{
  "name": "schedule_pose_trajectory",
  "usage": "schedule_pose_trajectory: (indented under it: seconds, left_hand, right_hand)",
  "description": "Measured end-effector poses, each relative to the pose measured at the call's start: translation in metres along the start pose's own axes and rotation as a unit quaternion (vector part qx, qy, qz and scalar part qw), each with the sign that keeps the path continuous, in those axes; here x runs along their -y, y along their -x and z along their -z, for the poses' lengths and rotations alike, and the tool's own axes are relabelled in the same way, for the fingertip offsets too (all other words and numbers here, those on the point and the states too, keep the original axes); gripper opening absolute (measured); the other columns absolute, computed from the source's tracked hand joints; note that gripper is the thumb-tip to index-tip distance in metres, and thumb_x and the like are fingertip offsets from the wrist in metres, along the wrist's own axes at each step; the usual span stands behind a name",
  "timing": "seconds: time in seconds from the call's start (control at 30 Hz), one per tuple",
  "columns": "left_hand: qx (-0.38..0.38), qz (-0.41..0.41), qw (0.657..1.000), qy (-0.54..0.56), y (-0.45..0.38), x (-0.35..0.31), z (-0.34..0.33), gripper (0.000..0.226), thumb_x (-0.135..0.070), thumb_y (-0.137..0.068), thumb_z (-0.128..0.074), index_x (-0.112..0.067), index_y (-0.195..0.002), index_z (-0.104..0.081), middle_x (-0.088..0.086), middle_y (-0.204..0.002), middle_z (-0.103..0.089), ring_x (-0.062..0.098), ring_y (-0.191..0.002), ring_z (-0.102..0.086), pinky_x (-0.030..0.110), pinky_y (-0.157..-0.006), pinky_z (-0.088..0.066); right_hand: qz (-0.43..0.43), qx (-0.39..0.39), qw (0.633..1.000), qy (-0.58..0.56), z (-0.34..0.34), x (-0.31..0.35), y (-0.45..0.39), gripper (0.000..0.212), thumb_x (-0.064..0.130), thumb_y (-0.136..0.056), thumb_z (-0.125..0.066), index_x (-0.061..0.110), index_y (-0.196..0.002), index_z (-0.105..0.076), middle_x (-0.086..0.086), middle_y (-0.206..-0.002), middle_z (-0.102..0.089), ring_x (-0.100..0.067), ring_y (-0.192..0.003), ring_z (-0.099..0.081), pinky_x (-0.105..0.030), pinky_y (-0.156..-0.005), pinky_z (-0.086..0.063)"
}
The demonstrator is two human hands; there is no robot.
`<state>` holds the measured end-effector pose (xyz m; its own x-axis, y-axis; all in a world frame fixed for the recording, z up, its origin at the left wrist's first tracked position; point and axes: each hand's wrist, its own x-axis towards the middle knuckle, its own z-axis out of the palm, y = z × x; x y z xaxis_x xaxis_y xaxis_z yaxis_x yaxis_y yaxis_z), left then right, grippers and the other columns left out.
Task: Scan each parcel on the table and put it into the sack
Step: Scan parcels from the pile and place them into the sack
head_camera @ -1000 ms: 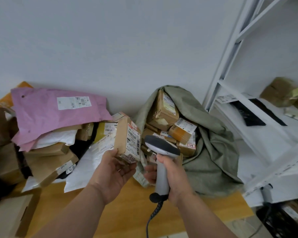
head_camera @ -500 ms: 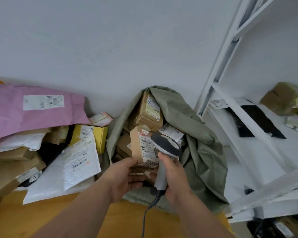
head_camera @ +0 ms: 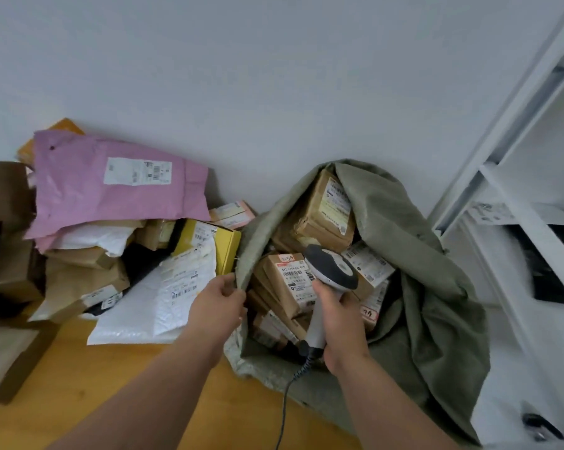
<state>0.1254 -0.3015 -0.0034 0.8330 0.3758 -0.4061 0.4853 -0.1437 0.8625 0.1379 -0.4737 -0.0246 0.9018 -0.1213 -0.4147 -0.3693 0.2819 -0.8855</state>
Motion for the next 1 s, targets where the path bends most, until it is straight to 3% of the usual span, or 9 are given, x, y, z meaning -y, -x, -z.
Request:
schedule_pose_trajectory:
  seconds: [0.17, 0.27, 0.37, 0.5, 0.6, 0.73, 0.8, 0.87, 1.0]
  left_hand:
    - [-0.042, 0.012, 0.998, 0.035, -0.007, 0.007, 0.038, 0.045, -0.017, -0.097, -0.053, -0.021, -0.141, -0.048, 0.0, -0.102, -0.064, 0.02, -0.095, -0.064, 0.045, -0.095, -0.052]
    - [-0.06, 0.014, 0.997, 0.043, -0.013, 0.016, 0.066, 0.046, -0.017, -0.098, -0.052, -0.02, -0.143, -0.046, -0.001, -0.104, -0.062, 0.019, -0.097, -0.062, 0.043, -0.094, -0.051]
    - [-0.073, 0.022, 0.996, 0.047, -0.023, 0.026, 0.099, 0.046, -0.018, -0.098, -0.053, -0.02, -0.144, -0.045, 0.002, -0.114, -0.06, 0.021, -0.1, -0.06, 0.045, -0.096, -0.05]
    - [-0.099, 0.022, 0.993, 0.053, -0.046, 0.041, 0.155, 0.044, -0.022, -0.098, -0.053, -0.02, -0.141, -0.047, 0.002, -0.105, -0.061, 0.022, -0.092, -0.055, 0.039, -0.08, -0.048]
    - [-0.119, 0.033, 0.991, 0.047, -0.066, 0.051, 0.199, 0.045, -0.025, -0.099, -0.053, -0.02, -0.143, -0.045, 0.0, -0.117, -0.056, 0.021, -0.101, -0.054, 0.034, -0.083, -0.043]
    - [-0.137, 0.042, 0.989, 0.028, -0.09, 0.067, 0.255, 0.046, -0.022, -0.099, -0.053, -0.02, -0.144, -0.045, -0.002, -0.113, -0.053, 0.01, -0.078, -0.052, 0.024, -0.06, -0.04]
    - [-0.14, 0.052, 0.989, 0.004, -0.102, 0.076, 0.28, 0.046, -0.024, -0.099, -0.053, -0.021, -0.144, -0.045, -0.003, -0.112, -0.053, 0.008, -0.078, -0.05, 0.025, -0.058, -0.038]
    - [-0.123, 0.073, 0.989, -0.025, -0.111, 0.085, 0.299, 0.047, -0.026, -0.099, -0.054, -0.021, -0.144, -0.044, 0.0, -0.117, -0.056, 0.013, -0.085, -0.053, 0.028, -0.066, -0.042]
    - [-0.062, 0.119, 0.99, -0.038, -0.123, 0.1, 0.323, 0.053, -0.028, -0.099, -0.054, -0.022, -0.149, -0.038, 0.01, -0.139, -0.051, 0.029, -0.12, -0.052, 0.041, -0.094, -0.044]
  right_hand:
    - [0.042, 0.034, 0.998, 0.027, -0.033, 0.01, 0.009, 0.032, 0.032, -0.093, -0.067, 0.036, -0.12, -0.05, 0.018, -0.106, -0.057, -0.014, -0.109, -0.054, -0.035, -0.094, -0.04]
    - [0.021, 0.045, 0.997, 0.067, -0.064, 0.006, 0.016, 0.021, 0.033, -0.091, -0.068, 0.02, -0.107, -0.062, 0.005, -0.093, -0.066, -0.019, -0.093, -0.061, -0.036, -0.085, -0.049]
    - [0.02, 0.058, 0.992, 0.111, -0.1, -0.005, 0.02, 0.02, 0.032, -0.088, -0.07, 0.015, -0.098, -0.067, -0.003, -0.085, -0.073, -0.018, -0.08, -0.071, -0.035, -0.073, -0.058]
    - [-0.001, 0.091, 0.988, 0.121, -0.155, -0.022, 0.028, 0.019, 0.028, -0.091, -0.068, 0.017, -0.106, -0.067, -0.006, -0.098, -0.073, -0.019, -0.087, -0.074, -0.037, -0.082, -0.06]
    - [-0.016, 0.097, 0.986, 0.133, -0.2, -0.041, 0.034, 0.018, 0.027, -0.091, -0.067, 0.016, -0.105, -0.067, -0.008, -0.097, -0.074, -0.022, -0.089, -0.074, -0.038, -0.082, -0.06]
    - [-0.052, 0.098, 0.983, 0.143, -0.259, -0.068, 0.039, 0.018, 0.024, -0.092, -0.067, 0.008, -0.101, -0.068, -0.015, -0.097, -0.074, -0.023, -0.085, -0.073, -0.034, -0.076, -0.059]
    - [-0.061, 0.104, 0.982, 0.143, -0.284, -0.082, 0.043, 0.014, 0.022, -0.093, -0.067, 0.011, -0.1, -0.067, -0.013, -0.095, -0.073, -0.023, -0.087, -0.071, -0.037, -0.079, -0.058]
    - [-0.067, 0.107, 0.981, 0.145, -0.305, -0.096, 0.046, 0.01, 0.023, -0.093, -0.068, 0.016, -0.1, -0.066, -0.007, -0.097, -0.072, -0.022, -0.091, -0.071, -0.039, -0.082, -0.058]
    - [-0.062, 0.098, 0.975, 0.189, -0.333, -0.115, 0.045, 0.008, 0.03, -0.091, -0.068, 0.028, -0.097, -0.063, -0.002, -0.101, -0.068, -0.022, -0.095, -0.066, -0.045, -0.09, -0.056]
